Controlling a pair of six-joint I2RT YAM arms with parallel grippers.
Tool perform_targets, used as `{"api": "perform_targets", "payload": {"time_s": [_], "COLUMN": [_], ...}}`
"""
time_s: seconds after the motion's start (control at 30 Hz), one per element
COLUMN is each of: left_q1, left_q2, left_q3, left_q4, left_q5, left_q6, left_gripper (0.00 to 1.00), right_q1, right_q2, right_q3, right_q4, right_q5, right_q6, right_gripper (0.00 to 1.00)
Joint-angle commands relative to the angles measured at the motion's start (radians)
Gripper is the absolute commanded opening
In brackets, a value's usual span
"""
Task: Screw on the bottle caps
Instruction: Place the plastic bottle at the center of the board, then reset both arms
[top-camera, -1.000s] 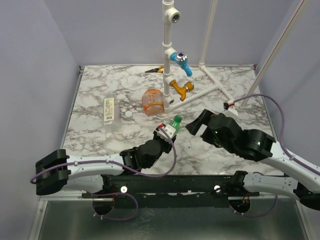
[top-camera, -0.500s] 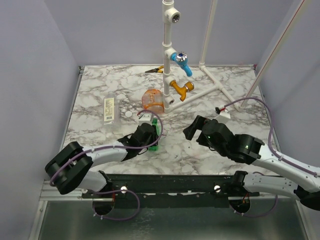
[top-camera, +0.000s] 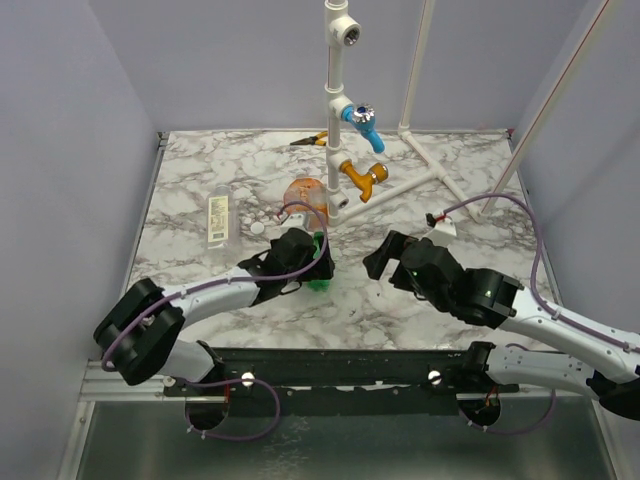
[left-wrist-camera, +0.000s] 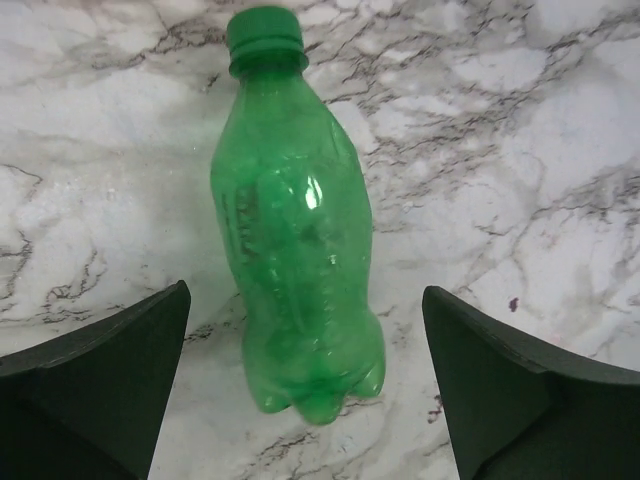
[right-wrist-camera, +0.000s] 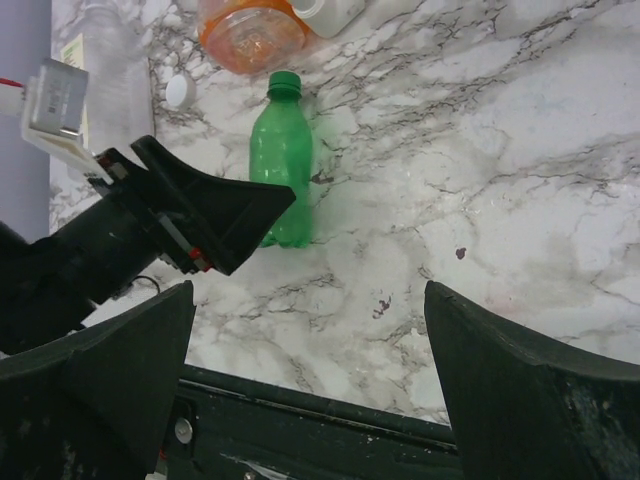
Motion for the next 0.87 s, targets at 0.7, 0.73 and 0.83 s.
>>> {"api": "perform_targets", "payload": {"time_s": [0.7, 0.73, 0.83], "left_q1": [0.025, 0.025, 0.025], "left_q2": [-0.496, -0.494, -0.503], "left_q3": [0.356, 0.365, 0.366], "left_q4": [-0.457, -0.464, -0.467], "left_q5": [-0.246, -0.245, -0.241], "left_q6": [0.098, 0.094, 0.099], "left_gripper": [0.98, 0.99, 0.98], "right_q1": [0.007, 0.007, 0.007], "right_q2": [-0.008, -0.007, -0.004], "right_q3": [0.170, 0.172, 0.181], "right_q4": [0.062, 0.063, 0.061], "right_q5": [0.102, 0.101, 0.100], "right_q6": [-0.185, -0.187, -0.192], "right_gripper": [1.00, 1.00, 1.00]}}
